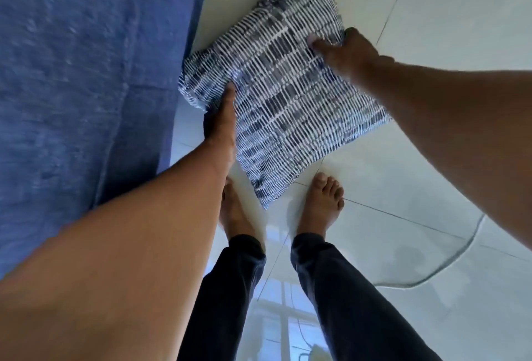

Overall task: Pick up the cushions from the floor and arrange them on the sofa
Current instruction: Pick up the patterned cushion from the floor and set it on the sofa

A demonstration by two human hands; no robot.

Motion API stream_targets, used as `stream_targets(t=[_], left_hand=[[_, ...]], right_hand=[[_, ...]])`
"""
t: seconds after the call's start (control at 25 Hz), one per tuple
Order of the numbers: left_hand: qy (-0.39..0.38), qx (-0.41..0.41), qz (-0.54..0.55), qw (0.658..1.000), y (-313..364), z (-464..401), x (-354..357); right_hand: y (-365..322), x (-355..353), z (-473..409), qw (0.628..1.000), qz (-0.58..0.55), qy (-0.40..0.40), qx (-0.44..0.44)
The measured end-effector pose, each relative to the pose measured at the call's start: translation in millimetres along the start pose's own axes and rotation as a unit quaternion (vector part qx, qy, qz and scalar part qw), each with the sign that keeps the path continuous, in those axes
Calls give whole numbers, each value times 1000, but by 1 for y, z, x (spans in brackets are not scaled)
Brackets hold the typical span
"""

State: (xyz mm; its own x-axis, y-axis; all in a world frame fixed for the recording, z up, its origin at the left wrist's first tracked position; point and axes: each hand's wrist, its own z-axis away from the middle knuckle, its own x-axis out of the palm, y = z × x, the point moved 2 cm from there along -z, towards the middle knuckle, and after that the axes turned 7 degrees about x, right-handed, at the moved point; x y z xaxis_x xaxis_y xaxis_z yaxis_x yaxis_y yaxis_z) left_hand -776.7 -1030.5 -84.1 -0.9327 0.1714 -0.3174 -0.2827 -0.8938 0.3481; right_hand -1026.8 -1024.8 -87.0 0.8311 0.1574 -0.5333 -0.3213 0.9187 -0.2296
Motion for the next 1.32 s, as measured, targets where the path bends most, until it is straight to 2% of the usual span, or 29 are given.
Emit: stream_targets(t=[0.08,0.2,0.28,0.44,0.64,0.92,1.24,1.32], left_hand=[[-63,-11,42,997,1,-4,14],[-80,9,36,996,4,16,22],[-97,13,24,995,18,58,19],[-138,31,-11,990,53,163,9],[-126,105,-88,983,107,290,-18],[-91,194,-30,976,186,430,-99],[7,238,114,964,227,482,-256],[1,243,157,957,233,489,-289]], right_hand=[[7,9,2,997,-67,-35,10],[24,-8,28,983,-175,-17,48],[38,-34,56,974,-214,-31,66],[44,-110,133,961,-275,-19,29],[27,-200,243,948,-317,25,-12],[-48,-287,389,937,-338,47,-69],[-189,-266,483,953,-237,-19,-189],[-225,-255,490,954,-214,-29,-206]])
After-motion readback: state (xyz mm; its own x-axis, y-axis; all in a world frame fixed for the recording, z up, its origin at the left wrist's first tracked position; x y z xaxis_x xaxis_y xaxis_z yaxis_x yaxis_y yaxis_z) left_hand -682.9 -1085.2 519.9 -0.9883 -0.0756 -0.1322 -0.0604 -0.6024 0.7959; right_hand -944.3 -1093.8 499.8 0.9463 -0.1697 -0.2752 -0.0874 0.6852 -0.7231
